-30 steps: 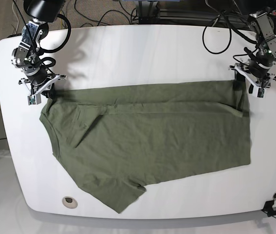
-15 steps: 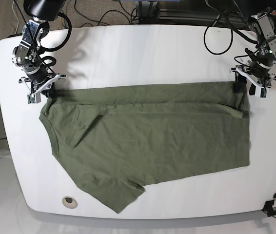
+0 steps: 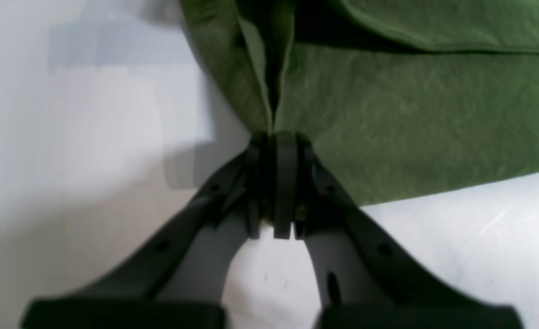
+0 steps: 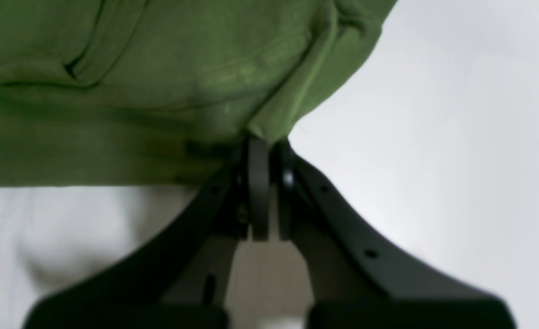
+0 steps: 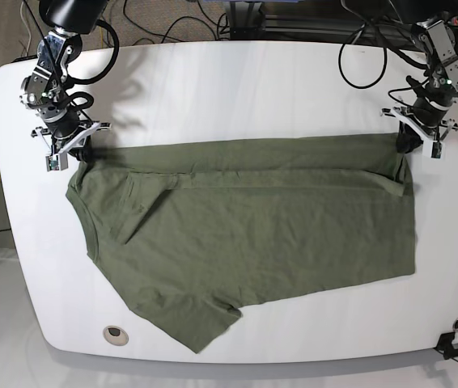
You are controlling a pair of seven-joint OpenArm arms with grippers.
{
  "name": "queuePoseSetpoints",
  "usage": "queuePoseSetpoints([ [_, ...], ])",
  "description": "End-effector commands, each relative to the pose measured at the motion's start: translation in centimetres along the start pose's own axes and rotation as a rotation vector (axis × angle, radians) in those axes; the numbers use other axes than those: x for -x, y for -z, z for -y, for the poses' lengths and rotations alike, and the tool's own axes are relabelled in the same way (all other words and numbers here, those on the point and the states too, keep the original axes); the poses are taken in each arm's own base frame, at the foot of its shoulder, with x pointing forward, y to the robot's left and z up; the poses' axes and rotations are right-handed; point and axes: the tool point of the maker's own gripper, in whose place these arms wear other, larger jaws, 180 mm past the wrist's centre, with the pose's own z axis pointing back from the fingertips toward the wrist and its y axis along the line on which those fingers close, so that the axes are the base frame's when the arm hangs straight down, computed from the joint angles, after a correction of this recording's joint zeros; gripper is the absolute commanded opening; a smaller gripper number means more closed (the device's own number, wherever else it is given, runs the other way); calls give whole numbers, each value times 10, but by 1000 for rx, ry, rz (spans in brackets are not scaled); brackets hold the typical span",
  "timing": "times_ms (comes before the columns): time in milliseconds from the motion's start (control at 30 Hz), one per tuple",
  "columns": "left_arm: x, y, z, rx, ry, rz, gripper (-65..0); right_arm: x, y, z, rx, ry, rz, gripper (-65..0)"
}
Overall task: Fold the T-shirt properly
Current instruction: 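Regrasp the folded edge with both grippers and drag it toward the robot, then release the edge and move both grippers down along the shirt sides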
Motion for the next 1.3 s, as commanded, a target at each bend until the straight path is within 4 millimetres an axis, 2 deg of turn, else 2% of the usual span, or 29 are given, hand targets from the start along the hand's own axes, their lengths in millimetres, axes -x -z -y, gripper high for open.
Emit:
queuePoseSetpoints([
  [0,18,-4,-5,-15,34,-88,-650,-2,-5,6,20,-28,-15,-650],
  [167,20,-5,-5,-16,37,-92,-650,-1,-15,-2,21,-48,-3,-650],
  [333,37,-13,-4,-11,42,-133,-650,25,-36,-2,34,-80,-78,-650],
  [400,53,-22,-4,-8,51,-173,-650,38,-46,-8,32,-89,-99,-650],
  [533,69,-42,-5,-12,86,-215,-650,60,-70,-14,34,-116,-143,-650],
  [667,79,-63,-1,-10,132,-247,-650,77,-91,-28,26,-122,-173,-650],
  [833,93,-84,4,-4,159,-286,-650,96,-114,-31,25,-145,-224,-650],
  [1000,114,-100,5,0,153,-342,-650,115,-127,-32,22,-145,-276,-650],
  [1100,118,-103,5,0,154,-354,-650,122,-132,-32,24,-142,-295,-650],
  [1267,122,-105,7,6,154,-364,-650,122,-131,-32,25,-139,-293,-650],
])
